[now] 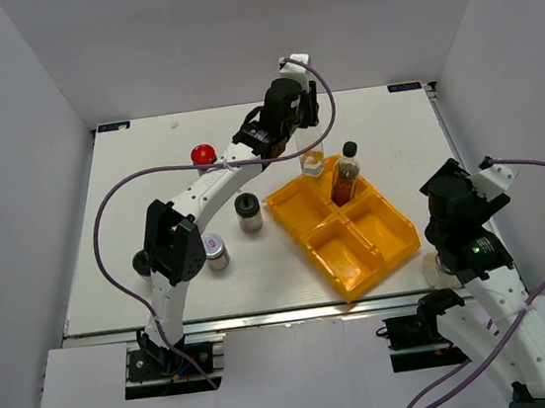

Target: Organize the condiment bottles

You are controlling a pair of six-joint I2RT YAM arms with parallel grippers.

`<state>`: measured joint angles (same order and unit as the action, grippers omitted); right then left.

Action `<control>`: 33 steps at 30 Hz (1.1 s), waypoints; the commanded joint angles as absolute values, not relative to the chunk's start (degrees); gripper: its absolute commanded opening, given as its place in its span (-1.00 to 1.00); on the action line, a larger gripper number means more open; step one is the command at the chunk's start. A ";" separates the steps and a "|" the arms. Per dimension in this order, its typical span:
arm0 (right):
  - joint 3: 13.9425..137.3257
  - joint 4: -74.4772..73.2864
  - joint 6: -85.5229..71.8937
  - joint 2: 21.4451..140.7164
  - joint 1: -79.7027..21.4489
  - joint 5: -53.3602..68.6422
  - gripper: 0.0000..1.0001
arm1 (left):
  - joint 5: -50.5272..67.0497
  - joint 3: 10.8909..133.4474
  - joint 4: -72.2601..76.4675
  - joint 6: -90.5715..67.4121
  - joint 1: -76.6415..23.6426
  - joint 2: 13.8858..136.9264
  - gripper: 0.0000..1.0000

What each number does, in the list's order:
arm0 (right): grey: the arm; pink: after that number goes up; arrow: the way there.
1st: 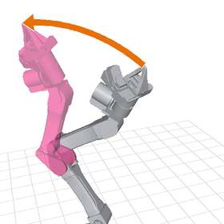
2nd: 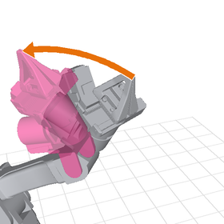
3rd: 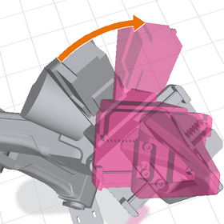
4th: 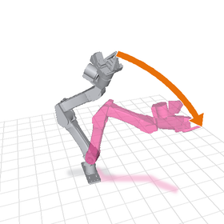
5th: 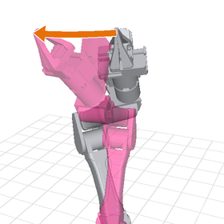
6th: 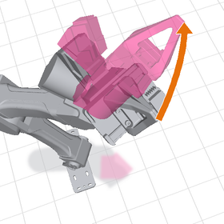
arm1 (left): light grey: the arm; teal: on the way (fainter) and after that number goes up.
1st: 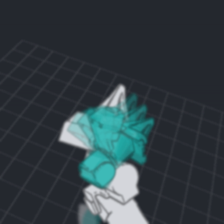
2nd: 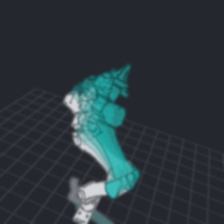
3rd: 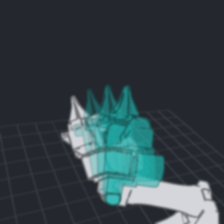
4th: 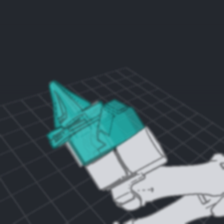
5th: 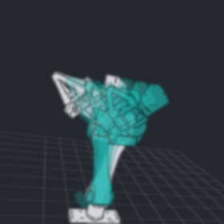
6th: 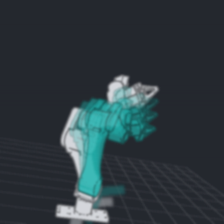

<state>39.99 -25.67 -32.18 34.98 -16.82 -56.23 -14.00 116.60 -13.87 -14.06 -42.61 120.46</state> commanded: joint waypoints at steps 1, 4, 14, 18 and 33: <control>41.93 -27.07 -34.54 34.81 -16.44 -58.09 0.79 | -9.41 114.97 -7.48 -16.43 -42.98 113.64 -1.00; 41.66 -27.42 -34.72 34.72 -16.35 -58.01 0.79 | -8.26 114.43 -6.77 -16.96 -43.07 113.64 -1.00; 41.48 -27.86 -35.16 34.54 -16.17 -58.27 0.79 | -4.40 116.46 -8.08 -16.35 -43.24 113.38 -1.00; 41.48 -27.95 -35.16 34.54 -16.17 -58.45 0.79 | -4.40 116.10 -10.28 -15.29 -43.86 113.64 -1.00; 43.06 -34.17 -39.46 37.17 -16.00 -59.24 0.79 | -7.73 103.63 -4.57 -12.22 -46.41 110.39 0.04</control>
